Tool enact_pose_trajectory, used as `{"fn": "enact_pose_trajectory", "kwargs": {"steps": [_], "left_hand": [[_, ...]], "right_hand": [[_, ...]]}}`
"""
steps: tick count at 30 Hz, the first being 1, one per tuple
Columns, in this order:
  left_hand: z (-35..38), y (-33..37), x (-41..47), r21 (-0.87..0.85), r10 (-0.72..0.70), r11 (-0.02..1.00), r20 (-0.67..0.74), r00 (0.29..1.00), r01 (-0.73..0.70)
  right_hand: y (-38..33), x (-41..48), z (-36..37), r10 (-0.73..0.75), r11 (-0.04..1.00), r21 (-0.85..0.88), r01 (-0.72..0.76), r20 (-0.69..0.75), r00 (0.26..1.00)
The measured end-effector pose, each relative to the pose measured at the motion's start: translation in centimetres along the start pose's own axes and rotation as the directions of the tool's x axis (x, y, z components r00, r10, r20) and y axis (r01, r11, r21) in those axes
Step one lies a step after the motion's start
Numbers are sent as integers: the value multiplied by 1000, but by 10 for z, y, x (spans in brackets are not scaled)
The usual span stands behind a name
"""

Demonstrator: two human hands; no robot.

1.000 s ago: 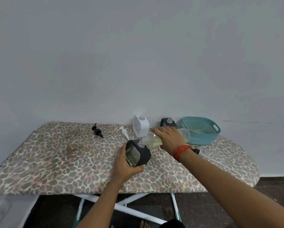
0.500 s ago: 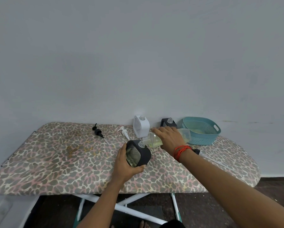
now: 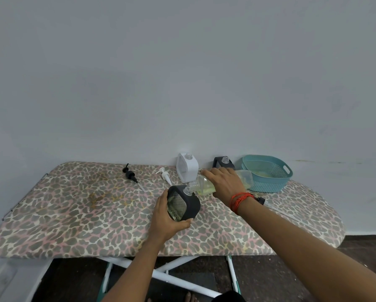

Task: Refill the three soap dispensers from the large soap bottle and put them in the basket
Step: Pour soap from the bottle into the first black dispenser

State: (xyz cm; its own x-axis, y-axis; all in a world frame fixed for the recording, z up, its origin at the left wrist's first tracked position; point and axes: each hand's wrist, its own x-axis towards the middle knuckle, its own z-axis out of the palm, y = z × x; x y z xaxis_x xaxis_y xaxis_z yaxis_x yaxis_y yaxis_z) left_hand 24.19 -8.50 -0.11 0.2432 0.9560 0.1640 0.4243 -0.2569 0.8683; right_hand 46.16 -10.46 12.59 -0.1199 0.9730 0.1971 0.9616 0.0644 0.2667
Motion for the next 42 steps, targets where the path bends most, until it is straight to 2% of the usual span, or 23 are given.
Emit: {"fn": "enact_pose_trajectory", "kwargs": {"steps": [42], "left_hand": [[1,0,-1,-17,-2,1000,-8,1000,2]], "right_hand": [[0,1,2,2,1000,-14,-2,-2,1000]]}}
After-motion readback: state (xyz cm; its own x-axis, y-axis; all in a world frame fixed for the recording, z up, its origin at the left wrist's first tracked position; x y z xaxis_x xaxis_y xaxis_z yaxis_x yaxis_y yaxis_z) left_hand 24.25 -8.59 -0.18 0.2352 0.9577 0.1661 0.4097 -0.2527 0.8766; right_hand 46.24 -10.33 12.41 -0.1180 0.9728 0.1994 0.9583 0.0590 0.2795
